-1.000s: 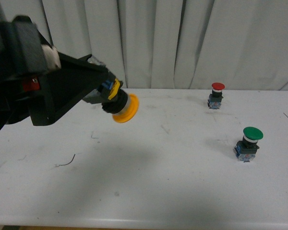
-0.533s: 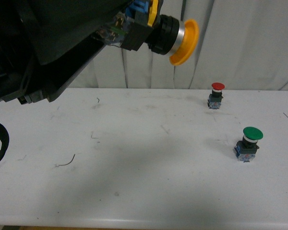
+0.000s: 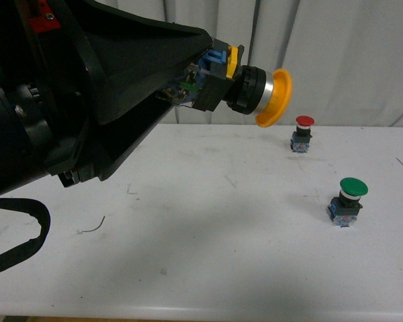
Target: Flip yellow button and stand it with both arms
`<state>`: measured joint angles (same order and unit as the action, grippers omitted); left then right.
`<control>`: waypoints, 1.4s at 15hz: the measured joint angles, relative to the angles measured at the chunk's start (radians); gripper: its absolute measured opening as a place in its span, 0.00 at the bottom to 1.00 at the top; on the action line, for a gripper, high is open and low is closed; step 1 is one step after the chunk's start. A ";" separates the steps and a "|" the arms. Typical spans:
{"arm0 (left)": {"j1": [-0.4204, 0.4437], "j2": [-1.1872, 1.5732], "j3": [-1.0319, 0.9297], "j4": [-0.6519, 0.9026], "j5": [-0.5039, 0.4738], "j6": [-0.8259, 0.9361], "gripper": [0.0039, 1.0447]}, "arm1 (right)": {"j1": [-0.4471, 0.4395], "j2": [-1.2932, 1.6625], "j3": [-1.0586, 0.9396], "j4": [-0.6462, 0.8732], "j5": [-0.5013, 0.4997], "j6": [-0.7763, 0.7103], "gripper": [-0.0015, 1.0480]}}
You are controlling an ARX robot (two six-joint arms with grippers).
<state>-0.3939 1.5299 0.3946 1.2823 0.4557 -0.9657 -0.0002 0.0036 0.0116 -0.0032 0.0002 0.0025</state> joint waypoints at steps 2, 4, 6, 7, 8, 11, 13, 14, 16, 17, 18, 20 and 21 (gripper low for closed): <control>0.000 0.000 0.001 0.001 -0.008 -0.003 0.34 | 0.000 0.000 0.000 0.000 0.000 0.000 0.94; 0.000 -0.001 0.002 0.001 -0.012 -0.003 0.34 | 0.000 0.000 0.000 0.000 0.000 0.000 0.94; 0.000 -0.001 0.004 0.000 -0.020 -0.003 0.34 | -0.096 0.082 0.000 0.164 -0.224 0.041 0.94; 0.000 -0.001 0.009 0.001 -0.018 -0.002 0.34 | -0.153 0.212 0.001 0.300 -0.352 0.059 0.94; -0.003 -0.003 0.012 0.002 -0.018 -0.002 0.34 | -0.143 0.413 0.008 0.497 -0.450 0.071 0.94; -0.004 -0.005 0.015 0.001 -0.023 0.003 0.34 | -0.082 1.009 0.235 1.008 -0.352 0.067 0.94; -0.005 -0.005 0.015 0.001 -0.026 0.005 0.34 | -0.051 1.301 0.415 1.080 -0.262 0.058 0.94; -0.005 -0.005 0.016 0.001 -0.026 0.005 0.34 | -0.049 1.409 0.483 1.059 -0.219 0.058 0.94; -0.005 -0.005 0.017 0.001 -0.027 0.005 0.34 | -0.019 1.448 0.523 1.045 -0.183 0.095 0.94; -0.005 -0.005 0.017 0.001 -0.028 0.005 0.34 | 0.003 1.424 0.513 1.064 -0.217 0.146 0.94; -0.007 -0.005 0.017 0.002 -0.029 0.005 0.34 | 0.030 1.416 0.483 1.130 -0.290 0.257 0.94; -0.011 -0.005 0.017 0.001 -0.031 0.010 0.34 | 0.095 1.457 0.393 1.288 -0.431 0.546 0.94; -0.015 -0.005 0.017 0.001 -0.032 0.013 0.34 | 0.142 1.490 0.356 1.290 -0.460 0.699 0.94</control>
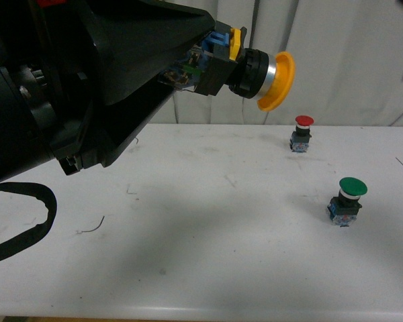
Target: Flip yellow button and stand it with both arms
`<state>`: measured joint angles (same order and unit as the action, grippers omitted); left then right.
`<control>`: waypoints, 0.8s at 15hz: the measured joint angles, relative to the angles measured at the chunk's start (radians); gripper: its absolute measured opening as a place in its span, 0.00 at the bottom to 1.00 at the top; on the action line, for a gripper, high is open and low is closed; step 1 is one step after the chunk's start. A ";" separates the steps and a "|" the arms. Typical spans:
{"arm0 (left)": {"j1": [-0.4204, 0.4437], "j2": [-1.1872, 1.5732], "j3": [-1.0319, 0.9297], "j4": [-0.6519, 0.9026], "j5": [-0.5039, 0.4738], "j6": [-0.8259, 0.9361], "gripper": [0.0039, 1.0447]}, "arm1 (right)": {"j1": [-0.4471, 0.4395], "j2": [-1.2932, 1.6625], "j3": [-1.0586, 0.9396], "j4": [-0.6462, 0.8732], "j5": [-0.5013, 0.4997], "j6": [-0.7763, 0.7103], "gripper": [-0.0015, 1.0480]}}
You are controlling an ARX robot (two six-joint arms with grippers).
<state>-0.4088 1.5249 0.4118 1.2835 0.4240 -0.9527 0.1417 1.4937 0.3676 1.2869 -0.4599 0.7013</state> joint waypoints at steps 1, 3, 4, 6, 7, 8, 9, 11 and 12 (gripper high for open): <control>-0.001 0.000 0.002 0.000 -0.001 0.003 0.34 | 0.038 0.034 -0.024 -0.003 -0.017 0.144 0.94; -0.001 -0.002 0.002 0.000 -0.001 0.014 0.34 | 0.068 0.105 -0.031 -0.004 0.008 0.412 0.94; 0.000 -0.003 0.003 0.000 -0.001 0.018 0.34 | 0.068 0.124 -0.029 -0.003 0.021 0.522 0.94; 0.000 -0.003 0.003 0.000 0.000 0.018 0.34 | 0.084 0.132 -0.001 -0.005 0.044 0.665 0.94; -0.002 -0.003 0.003 0.000 0.000 0.018 0.34 | 0.098 0.132 0.023 -0.002 0.048 0.712 0.94; -0.002 -0.004 0.003 0.000 -0.001 0.019 0.34 | 0.109 0.132 0.037 -0.002 0.055 0.743 0.94; -0.005 -0.004 0.003 0.000 -0.003 0.019 0.34 | 0.124 0.132 0.050 -0.002 0.069 0.764 0.94; -0.007 -0.003 0.003 0.000 -0.003 0.019 0.34 | 0.163 0.132 0.071 -0.002 0.080 0.777 0.94; -0.007 -0.004 0.003 0.000 -0.003 0.019 0.34 | 0.188 0.133 0.078 -0.002 0.080 0.776 0.94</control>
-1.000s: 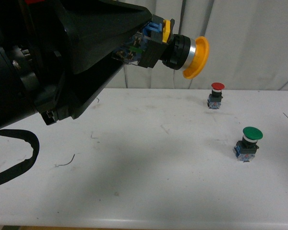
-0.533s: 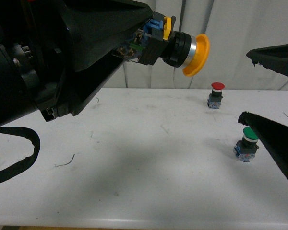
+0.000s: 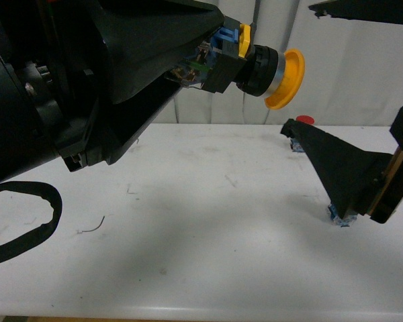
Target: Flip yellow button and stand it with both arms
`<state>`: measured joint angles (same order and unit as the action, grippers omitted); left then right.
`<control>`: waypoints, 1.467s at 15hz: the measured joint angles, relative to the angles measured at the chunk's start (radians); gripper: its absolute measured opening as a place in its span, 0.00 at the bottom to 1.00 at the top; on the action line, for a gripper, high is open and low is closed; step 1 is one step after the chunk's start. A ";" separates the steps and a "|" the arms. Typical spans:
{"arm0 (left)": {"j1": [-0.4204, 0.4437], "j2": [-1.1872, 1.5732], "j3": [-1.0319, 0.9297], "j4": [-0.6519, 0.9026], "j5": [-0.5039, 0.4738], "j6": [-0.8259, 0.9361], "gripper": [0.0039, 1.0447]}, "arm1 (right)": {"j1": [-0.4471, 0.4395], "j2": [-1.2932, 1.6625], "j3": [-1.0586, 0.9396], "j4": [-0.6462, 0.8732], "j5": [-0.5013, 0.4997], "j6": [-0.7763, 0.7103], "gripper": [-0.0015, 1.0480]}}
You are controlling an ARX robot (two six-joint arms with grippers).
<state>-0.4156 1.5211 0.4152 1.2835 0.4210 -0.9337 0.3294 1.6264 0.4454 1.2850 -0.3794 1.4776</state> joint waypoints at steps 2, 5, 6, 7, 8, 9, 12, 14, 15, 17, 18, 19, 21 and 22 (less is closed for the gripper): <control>0.000 0.000 0.000 0.000 0.000 0.000 0.34 | 0.049 0.009 0.012 0.001 0.001 0.000 0.94; 0.000 0.000 0.000 0.000 0.000 0.001 0.34 | 0.105 0.019 0.023 0.000 0.004 -0.009 0.94; 0.000 0.000 0.000 0.000 0.001 0.001 0.34 | 0.109 0.023 0.031 0.001 0.006 -0.011 0.94; 0.000 0.000 0.000 0.000 0.001 0.004 0.34 | 0.109 0.026 0.034 0.001 0.006 -0.012 0.94; 0.000 0.000 0.000 0.000 0.001 0.004 0.34 | 0.109 0.028 0.035 0.001 0.006 -0.012 0.94; 0.000 0.000 0.000 0.000 0.000 0.005 0.34 | 0.109 0.029 0.037 0.001 0.007 -0.012 0.94; 0.000 0.000 0.000 0.000 0.001 0.007 0.34 | 0.109 0.033 0.039 0.001 0.008 -0.012 0.94; 0.000 0.000 0.000 0.000 0.001 0.007 0.34 | 0.109 0.035 0.040 0.001 0.008 -0.012 0.94; 0.000 0.000 0.000 0.000 0.001 0.007 0.34 | 0.109 0.036 0.040 0.000 0.008 -0.012 0.94; 0.003 0.000 0.000 -0.006 -0.002 0.009 0.34 | 0.121 0.040 0.057 0.012 0.032 -0.017 0.37; 0.002 0.000 -0.001 -0.005 -0.005 0.005 0.34 | 0.121 0.040 0.057 0.014 0.034 -0.014 0.35; 0.002 0.000 -0.001 -0.005 -0.005 0.003 0.34 | 0.121 0.040 0.057 0.014 0.034 -0.013 0.35; 0.002 0.000 -0.001 -0.005 -0.004 0.001 0.34 | 0.120 0.040 0.057 0.013 0.034 -0.012 0.35; 0.002 0.000 -0.001 -0.005 -0.003 -0.001 0.34 | 0.119 0.040 0.056 0.014 0.034 -0.012 0.35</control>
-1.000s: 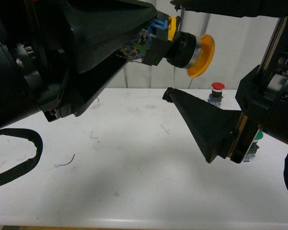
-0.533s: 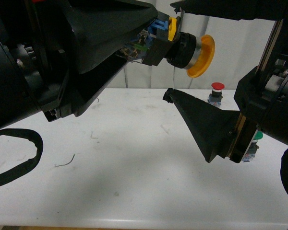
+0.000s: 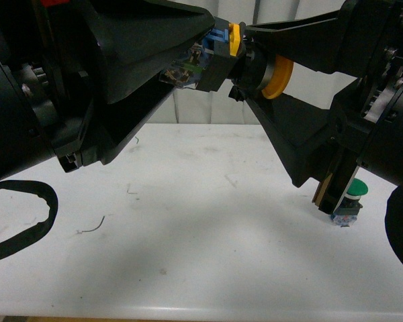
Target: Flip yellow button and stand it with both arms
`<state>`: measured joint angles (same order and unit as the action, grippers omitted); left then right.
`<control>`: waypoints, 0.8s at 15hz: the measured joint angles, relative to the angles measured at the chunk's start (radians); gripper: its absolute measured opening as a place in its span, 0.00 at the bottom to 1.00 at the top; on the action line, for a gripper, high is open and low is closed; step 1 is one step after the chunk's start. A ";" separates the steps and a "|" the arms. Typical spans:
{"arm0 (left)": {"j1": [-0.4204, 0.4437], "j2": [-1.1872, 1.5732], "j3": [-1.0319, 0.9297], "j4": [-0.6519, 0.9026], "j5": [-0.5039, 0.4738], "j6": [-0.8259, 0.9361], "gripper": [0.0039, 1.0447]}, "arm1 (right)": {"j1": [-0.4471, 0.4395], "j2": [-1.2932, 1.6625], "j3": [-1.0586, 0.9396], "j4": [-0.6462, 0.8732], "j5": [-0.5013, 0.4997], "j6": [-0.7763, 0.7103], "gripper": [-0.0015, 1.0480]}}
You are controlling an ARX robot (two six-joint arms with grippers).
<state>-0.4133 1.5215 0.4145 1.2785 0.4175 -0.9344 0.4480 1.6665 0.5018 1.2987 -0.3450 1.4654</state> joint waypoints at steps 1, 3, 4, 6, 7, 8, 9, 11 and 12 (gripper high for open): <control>0.000 0.000 0.000 0.000 0.001 -0.001 0.34 | -0.004 0.000 0.000 0.000 -0.003 0.000 0.35; 0.004 0.000 -0.001 -0.002 0.013 -0.006 0.51 | -0.005 0.000 0.000 -0.005 -0.007 -0.011 0.35; 0.006 -0.003 -0.003 0.000 0.017 -0.006 0.61 | -0.012 0.001 0.000 -0.008 -0.009 -0.020 0.35; 0.016 -0.047 -0.020 0.001 0.021 -0.004 0.84 | -0.025 0.003 -0.002 -0.011 -0.016 -0.024 0.35; 0.024 -0.087 -0.035 0.002 0.019 0.003 0.94 | -0.032 0.007 -0.002 -0.009 -0.017 -0.025 0.35; 0.035 -0.149 -0.057 0.002 -0.006 0.031 0.94 | -0.037 0.011 -0.002 -0.015 -0.015 -0.027 0.35; 0.048 -0.238 -0.082 -0.052 -0.034 0.063 0.94 | -0.038 0.015 -0.002 -0.018 -0.014 -0.027 0.35; 0.057 -0.438 -0.142 -0.240 -0.114 0.156 0.94 | -0.043 0.015 -0.002 -0.016 -0.010 -0.027 0.35; 0.065 -0.566 -0.162 -0.382 -0.176 0.221 0.94 | -0.043 0.015 -0.002 -0.016 -0.010 -0.027 0.35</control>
<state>-0.3481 0.9554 0.2523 0.8963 0.2417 -0.7135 0.4046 1.6817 0.4995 1.2823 -0.3550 1.4384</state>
